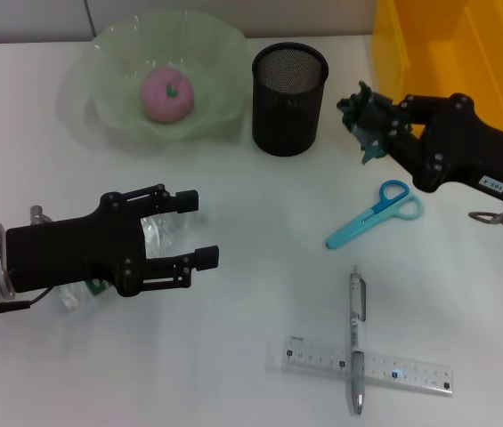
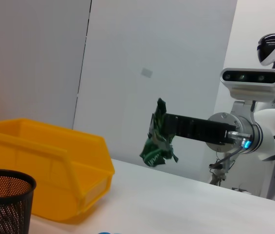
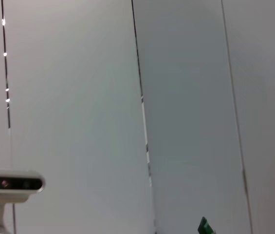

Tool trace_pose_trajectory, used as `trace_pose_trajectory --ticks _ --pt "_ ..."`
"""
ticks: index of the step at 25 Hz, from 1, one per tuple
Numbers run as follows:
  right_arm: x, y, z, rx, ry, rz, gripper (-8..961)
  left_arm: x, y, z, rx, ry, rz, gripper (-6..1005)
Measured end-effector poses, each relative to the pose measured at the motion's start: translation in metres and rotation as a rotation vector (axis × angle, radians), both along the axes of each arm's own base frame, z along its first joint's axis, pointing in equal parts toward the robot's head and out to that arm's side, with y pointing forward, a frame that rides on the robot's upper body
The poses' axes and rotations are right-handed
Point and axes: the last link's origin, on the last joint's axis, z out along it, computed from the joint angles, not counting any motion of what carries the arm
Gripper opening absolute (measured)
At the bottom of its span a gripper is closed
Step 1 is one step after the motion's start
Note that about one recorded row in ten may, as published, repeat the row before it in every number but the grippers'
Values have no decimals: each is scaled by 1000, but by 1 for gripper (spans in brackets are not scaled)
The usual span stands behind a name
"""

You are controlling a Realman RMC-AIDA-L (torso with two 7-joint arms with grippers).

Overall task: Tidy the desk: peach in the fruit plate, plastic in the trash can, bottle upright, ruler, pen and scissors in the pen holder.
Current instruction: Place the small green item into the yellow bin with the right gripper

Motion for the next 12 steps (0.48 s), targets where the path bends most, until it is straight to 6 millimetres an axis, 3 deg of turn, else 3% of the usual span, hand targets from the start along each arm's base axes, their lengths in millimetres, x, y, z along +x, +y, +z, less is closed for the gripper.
trace_pose_trajectory --ticks 12 --pt "14 10 13 327 99 -128 85 0 -1 -1 -1 -9 4 798"
